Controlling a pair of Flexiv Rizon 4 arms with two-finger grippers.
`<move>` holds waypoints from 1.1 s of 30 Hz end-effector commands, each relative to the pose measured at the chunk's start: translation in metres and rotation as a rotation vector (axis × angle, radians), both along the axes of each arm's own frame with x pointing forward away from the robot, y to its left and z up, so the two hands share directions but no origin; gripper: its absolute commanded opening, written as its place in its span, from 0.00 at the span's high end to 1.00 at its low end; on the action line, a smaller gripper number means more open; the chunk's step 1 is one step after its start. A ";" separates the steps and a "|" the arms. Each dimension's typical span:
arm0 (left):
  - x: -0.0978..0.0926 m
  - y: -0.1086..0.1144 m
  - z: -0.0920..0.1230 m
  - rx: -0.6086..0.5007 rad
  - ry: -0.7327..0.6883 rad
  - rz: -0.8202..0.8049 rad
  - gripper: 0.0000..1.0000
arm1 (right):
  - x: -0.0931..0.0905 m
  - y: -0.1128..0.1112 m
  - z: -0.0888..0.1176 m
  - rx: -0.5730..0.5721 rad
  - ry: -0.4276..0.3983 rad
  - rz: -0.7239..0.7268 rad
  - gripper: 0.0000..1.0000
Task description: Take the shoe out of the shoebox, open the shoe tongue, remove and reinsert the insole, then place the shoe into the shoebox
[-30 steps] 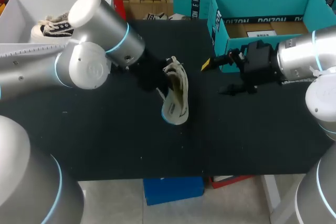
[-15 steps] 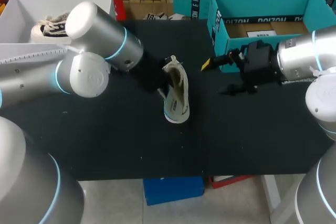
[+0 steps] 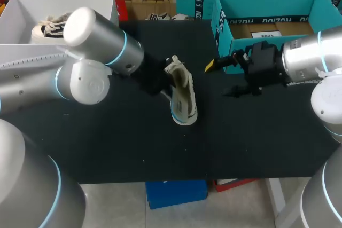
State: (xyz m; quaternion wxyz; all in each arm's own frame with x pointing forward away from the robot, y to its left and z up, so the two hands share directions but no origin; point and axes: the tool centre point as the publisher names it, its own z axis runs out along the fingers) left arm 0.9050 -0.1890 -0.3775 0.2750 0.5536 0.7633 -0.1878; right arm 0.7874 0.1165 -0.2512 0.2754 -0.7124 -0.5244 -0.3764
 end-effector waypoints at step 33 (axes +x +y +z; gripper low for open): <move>-0.061 -0.012 0.025 -0.015 0.248 -0.145 1.00 | 0.001 0.001 0.000 -0.001 0.001 -0.001 0.00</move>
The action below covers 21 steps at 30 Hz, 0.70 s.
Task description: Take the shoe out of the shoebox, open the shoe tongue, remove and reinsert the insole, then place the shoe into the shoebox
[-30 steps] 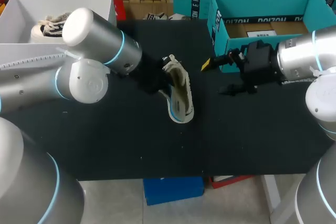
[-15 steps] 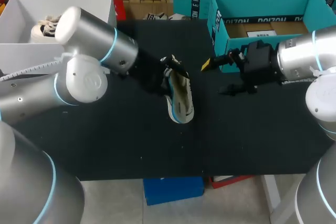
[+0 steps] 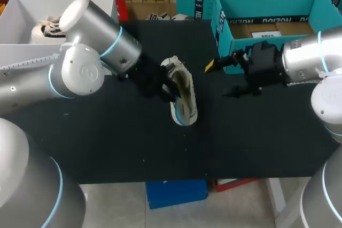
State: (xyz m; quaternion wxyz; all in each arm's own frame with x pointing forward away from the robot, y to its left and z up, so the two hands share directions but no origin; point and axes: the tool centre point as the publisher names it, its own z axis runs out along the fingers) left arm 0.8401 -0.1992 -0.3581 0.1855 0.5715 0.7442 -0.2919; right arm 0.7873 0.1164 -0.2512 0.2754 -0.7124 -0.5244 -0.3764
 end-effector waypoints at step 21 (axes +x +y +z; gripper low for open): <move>0.017 -0.001 -0.004 0.021 -0.086 0.024 1.00 | 0.001 0.001 0.000 -0.001 0.001 -0.001 0.00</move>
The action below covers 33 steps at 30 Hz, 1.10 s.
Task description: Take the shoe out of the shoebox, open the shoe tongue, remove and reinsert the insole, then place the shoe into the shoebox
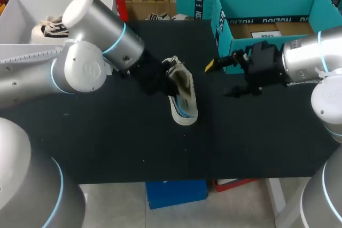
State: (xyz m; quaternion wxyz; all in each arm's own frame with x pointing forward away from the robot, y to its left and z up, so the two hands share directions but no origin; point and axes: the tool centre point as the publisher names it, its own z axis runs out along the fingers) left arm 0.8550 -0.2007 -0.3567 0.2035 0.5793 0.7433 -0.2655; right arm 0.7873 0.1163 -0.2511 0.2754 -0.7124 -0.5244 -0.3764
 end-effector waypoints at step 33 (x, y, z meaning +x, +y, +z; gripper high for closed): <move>0.038 -0.001 -0.010 0.008 -0.108 0.163 1.00 | 0.001 0.001 0.000 -0.001 0.001 -0.001 0.00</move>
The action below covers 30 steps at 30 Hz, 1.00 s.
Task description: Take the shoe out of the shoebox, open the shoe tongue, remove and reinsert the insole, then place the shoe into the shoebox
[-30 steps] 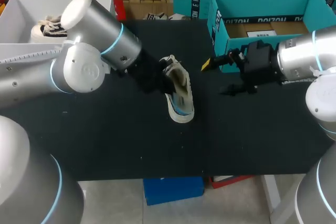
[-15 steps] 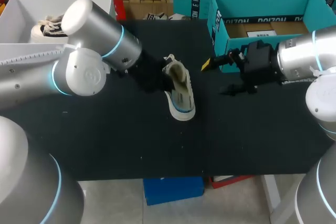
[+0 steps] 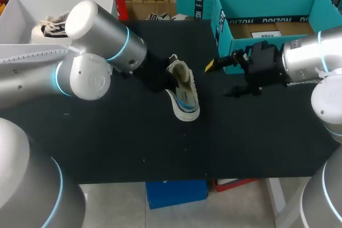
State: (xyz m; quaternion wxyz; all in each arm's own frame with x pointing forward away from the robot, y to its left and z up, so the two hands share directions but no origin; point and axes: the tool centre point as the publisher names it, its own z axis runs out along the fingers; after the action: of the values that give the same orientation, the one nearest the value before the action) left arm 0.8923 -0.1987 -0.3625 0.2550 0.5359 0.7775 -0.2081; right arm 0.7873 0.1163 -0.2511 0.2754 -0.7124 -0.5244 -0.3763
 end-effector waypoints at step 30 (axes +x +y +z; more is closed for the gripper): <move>-0.045 -0.010 0.010 -0.138 0.130 -0.097 0.56 | 0.001 0.001 0.000 -0.001 0.001 -0.001 0.00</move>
State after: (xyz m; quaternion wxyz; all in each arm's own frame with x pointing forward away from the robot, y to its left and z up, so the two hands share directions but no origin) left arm 0.8504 -0.2129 -0.3512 0.2275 0.5393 0.7505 -0.3068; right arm 0.7873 0.1163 -0.2511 0.2754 -0.7124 -0.5244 -0.3763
